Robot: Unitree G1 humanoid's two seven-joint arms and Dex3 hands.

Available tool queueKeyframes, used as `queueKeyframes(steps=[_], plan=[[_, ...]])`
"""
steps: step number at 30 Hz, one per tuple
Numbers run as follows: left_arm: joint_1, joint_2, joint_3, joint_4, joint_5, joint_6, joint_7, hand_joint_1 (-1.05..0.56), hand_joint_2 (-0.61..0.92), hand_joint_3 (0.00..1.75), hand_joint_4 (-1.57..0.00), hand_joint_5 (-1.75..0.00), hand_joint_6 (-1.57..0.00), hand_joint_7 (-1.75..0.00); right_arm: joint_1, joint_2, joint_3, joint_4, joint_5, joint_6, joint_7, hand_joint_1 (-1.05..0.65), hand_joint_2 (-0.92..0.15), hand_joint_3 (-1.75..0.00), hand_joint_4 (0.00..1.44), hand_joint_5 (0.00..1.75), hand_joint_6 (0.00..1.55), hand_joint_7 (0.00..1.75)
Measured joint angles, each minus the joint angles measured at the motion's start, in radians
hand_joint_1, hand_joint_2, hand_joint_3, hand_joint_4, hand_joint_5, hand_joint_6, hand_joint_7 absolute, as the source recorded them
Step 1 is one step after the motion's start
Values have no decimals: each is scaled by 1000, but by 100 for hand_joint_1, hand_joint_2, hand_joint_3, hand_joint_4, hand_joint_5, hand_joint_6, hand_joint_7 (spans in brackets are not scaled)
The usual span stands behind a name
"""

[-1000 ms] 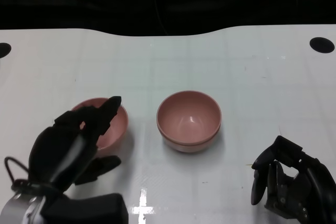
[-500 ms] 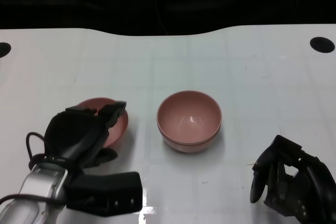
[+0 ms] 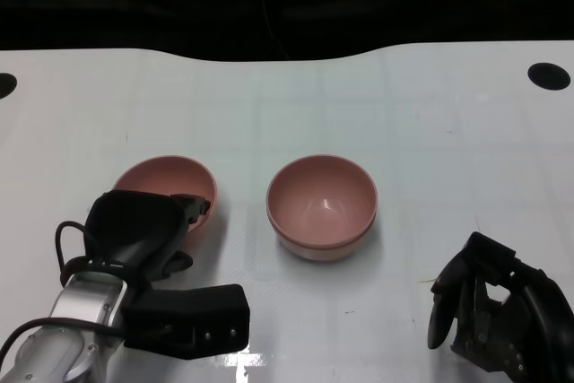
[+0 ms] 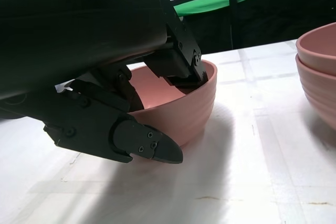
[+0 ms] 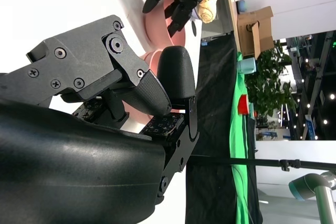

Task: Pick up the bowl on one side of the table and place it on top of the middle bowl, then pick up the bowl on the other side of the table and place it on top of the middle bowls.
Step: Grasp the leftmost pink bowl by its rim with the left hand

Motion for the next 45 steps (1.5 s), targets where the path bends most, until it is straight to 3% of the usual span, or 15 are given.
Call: queueKeyframes(steps=[1, 2, 4, 7, 18, 23, 27, 28, 30, 31, 32, 34, 38, 41, 45], plan=[[-2, 2, -7, 2, -1, 1, 0, -42, 92, 5, -89, -58, -81, -5, 2, 0, 0, 0, 0, 2, 0, -17, -36, -141, 88, 171, 82, 153], [-5, 5, -14, 7, -2, 2, -5, -42, 92, 6, -86, -73, -83, -4, 3, 1, 0, -1, 0, 4, 0, -17, -37, -141, 88, 171, 81, 153], [-14, 11, -24, 18, -5, 4, -26, -42, 92, 6, -81, -88, -86, -2, 4, 2, 0, -2, 0, 8, 1, -17, -37, -140, 87, 172, 81, 153], [-20, 16, -29, 21, -11, 8, -32, -42, 92, 5, -79, -97, -87, -2, 4, 2, -1, -2, 1, 8, 6, -16, -38, -140, 87, 172, 80, 154], [-23, 23, -51, 21, -34, 13, -32, -42, 92, 6, -77, -101, -87, -1, 4, 4, -5, -2, 1, 8, 14, -16, -38, -140, 87, 173, 80, 154], [-28, 24, -52, 37, -47, 7, -18, -35, 92, 7, -72, -140, -98, -3, 4, 9, -7, -2, 0, 8, 15, -17, -39, -139, 87, 172, 80, 153], [-36, 24, -51, 64, -68, -2, 9, -29, 92, 10, -72, -150, -113, -9, 4, 13, -8, -2, -3, 8, 13, -17, -38, -139, 87, 172, 81, 153], [-38, 24, -51, 72, -75, -7, 18, -29, 92, 11, -74, -164, -118, -12, 4, 14, -8, -2, -4, 10, 12, -17, -38, -139, 87, 172, 81, 153], [-43, 24, -52, 90, -79, -19, 42, -28, 92, 13, -81, -172, -122, -14, 4, 15, -8, -2, -4, 13, 12, -16, -38, -139, 86, 172, 81, 153], [-46, 23, -52, 99, -81, -25, 54, -27, 92, 18, -85, -173, -121, -26, 4, 16, -9, -2, -4, 13, 12, -16, -38, -139, 86, 172, 81, 153], [-49, 23, -53, 107, -83, -33, 67, -26, 90, 30, -88, -174, -103, -68, 4, 16, -9, -2, -4, 14, 12, -16, -38, -139, 87, 172, 81, 153], [-55, 22, -53, 124, -88, -50, 96, -25, 87, 46, -88, -175, -86, -110, 4, 16, -10, -2, -4, 14, 12, -17, -37, -139, 87, 172, 81, 152], [-59, 22, -53, 144, -95, -85, 151, -26, 82, 52, -88, -175, -80, -117, 4, 16, -14, -2, -4, 16, 12, -17, -37, -140, 87, 172, 81, 153], [-59, 22, -53, 154, -104, -106, 193, -24, 78, 59, -87, -175, -73, -144, 3, 17, -16, -2, -4, 15, 13, -16, -37, -141, 88, 171, 81, 153], [-59, 22, -51, 149, -109, -105, 201, -23, 77, 61, -82, -175, -66, -161, 3, 17, -17, -2, -4, 16, 14, -16, -37, -141, 88, 171, 81, 153]])
